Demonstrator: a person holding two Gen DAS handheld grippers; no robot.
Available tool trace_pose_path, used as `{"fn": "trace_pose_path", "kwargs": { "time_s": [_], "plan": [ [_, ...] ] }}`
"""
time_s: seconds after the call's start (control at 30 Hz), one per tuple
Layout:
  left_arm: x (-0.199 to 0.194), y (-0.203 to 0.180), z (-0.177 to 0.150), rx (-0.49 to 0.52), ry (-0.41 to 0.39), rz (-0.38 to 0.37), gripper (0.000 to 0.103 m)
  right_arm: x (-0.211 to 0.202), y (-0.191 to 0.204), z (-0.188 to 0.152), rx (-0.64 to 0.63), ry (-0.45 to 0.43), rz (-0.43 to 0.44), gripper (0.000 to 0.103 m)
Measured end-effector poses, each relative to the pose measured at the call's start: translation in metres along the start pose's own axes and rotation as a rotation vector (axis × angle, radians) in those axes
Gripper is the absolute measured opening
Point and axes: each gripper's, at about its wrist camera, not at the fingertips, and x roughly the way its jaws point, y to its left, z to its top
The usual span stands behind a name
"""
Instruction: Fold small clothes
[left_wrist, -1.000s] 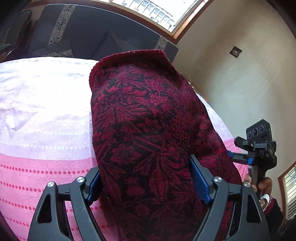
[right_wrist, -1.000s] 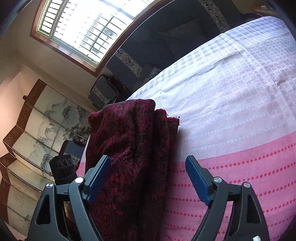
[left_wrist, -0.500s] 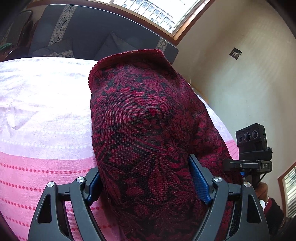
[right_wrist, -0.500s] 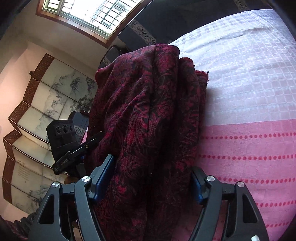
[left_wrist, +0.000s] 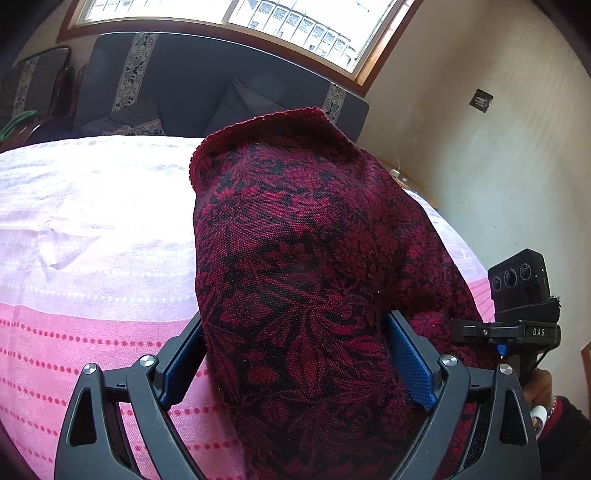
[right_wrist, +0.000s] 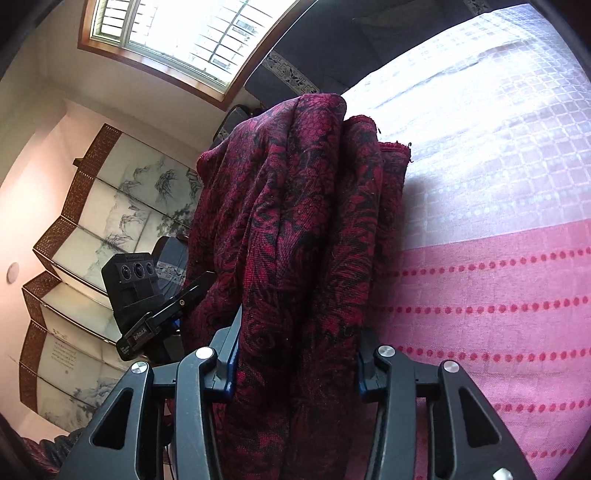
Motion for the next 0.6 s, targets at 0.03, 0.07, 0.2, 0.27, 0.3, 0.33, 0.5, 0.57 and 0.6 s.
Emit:
{"fn": "trace_pose_path", "kwargs": {
  "time_s": [0.03, 0.07, 0.2, 0.27, 0.3, 0.33, 0.5, 0.57, 0.6],
  "plan": [
    [0.0, -0.002, 0.0, 0.009, -0.005, 0.017, 0.095, -0.003, -0.003, -0.003, -0.006, 0.001, -0.005, 0.043],
    [-0.001, -0.003, -0.001, 0.016, -0.01, 0.03, 0.095, -0.003, -0.002, -0.003, -0.014, 0.003, -0.014, 0.045],
    [-0.001, -0.009, 0.0, 0.055, -0.033, 0.082, 0.096, -0.002, 0.0, 0.001, -0.028, 0.009, -0.04, 0.048],
    [-0.001, -0.014, -0.001, 0.074, -0.046, 0.109, 0.096, -0.001, 0.002, 0.001, -0.044, 0.012, -0.056, 0.051],
    [-0.001, -0.015, -0.001, 0.079, -0.05, 0.117, 0.096, 0.001, 0.004, 0.001, -0.054, 0.013, -0.068, 0.052],
    [-0.001, -0.015, -0.001, 0.083, -0.052, 0.124, 0.096, 0.003, 0.008, 0.0, -0.06, 0.012, -0.078, 0.053],
    [-0.001, -0.02, -0.003, 0.097, -0.063, 0.149, 0.097, 0.004, 0.009, 0.0, -0.06, 0.005, -0.09, 0.054],
    [-0.001, -0.021, -0.003, 0.104, -0.067, 0.16, 0.097, 0.005, 0.009, 0.001, -0.057, 0.003, -0.09, 0.055],
    [-0.002, -0.021, -0.004, 0.107, -0.07, 0.164, 0.097, 0.005, 0.01, 0.001, -0.057, 0.002, -0.089, 0.055]
  ]
}}
